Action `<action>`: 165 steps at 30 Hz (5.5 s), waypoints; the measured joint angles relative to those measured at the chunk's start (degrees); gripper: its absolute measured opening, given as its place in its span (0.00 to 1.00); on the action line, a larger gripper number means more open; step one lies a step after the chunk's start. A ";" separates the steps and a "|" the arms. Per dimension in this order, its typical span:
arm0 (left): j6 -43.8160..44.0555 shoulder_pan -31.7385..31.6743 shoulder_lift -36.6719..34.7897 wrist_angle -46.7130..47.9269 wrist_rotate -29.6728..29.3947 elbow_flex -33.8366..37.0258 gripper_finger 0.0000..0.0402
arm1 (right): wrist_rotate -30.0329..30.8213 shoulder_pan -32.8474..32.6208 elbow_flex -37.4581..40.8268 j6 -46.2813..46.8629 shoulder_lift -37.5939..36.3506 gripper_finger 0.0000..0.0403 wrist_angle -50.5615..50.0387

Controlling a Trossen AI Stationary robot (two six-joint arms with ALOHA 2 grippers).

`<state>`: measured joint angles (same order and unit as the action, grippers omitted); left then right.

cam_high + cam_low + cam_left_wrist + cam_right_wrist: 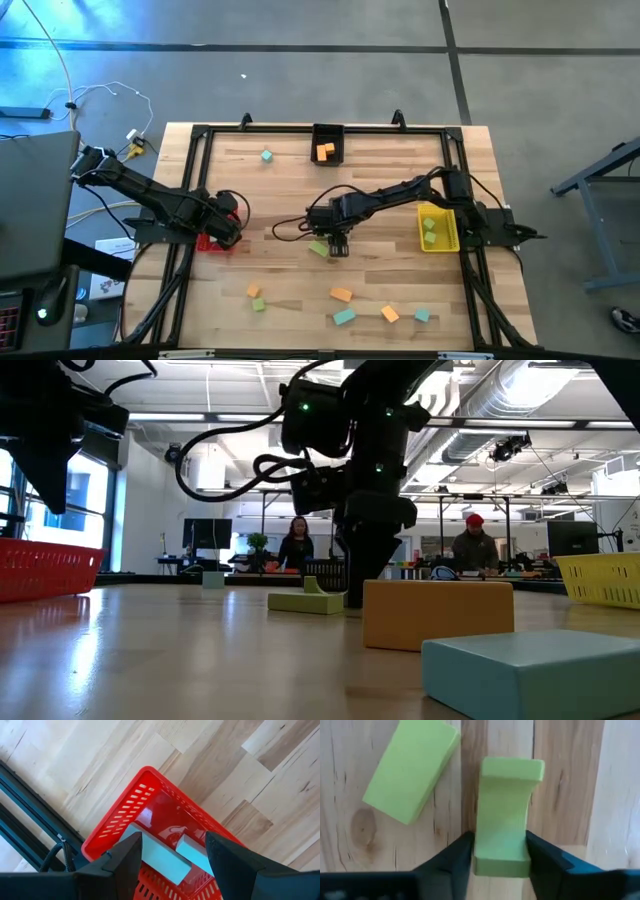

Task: Sort & place blocks by color
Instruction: Put the green block into the yellow bin, then put the blue block into the red bin

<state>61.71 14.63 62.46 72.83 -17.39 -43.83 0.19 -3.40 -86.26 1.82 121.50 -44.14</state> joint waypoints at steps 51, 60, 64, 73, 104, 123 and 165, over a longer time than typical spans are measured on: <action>-14.31 0.01 -0.02 -27.75 -7.81 0.00 0.50 | 32.32 -7.06 24.84 56.00 -32.59 0.26 -34.68; -19.48 0.02 -0.02 -32.16 -8.83 0.00 0.50 | 28.66 -10.75 34.71 73.65 -50.33 0.26 -34.19; -21.18 0.00 0.00 -32.75 -8.83 0.00 0.50 | 24.35 -12.56 38.45 80.98 -55.34 0.26 -33.71; -22.98 0.02 -0.02 -32.71 -8.83 0.00 0.50 | 11.36 -15.88 44.72 91.14 -58.10 0.26 -29.75; -25.03 0.02 -0.02 -32.60 -8.79 0.00 0.50 | 3.56 -16.48 44.56 95.71 -56.93 0.46 -29.07; -24.99 0.02 -0.02 -32.64 -8.70 0.00 0.50 | 18.67 -16.52 39.28 90.92 -56.99 0.47 -25.96; -51.36 -49.89 0.00 -53.32 -3.33 -2.74 0.50 | 31.61 -16.48 37.57 68.64 -56.99 0.47 -6.97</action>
<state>10.35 -35.26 62.46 19.51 -20.71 -46.57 31.79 -19.88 -48.69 70.46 64.51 -51.11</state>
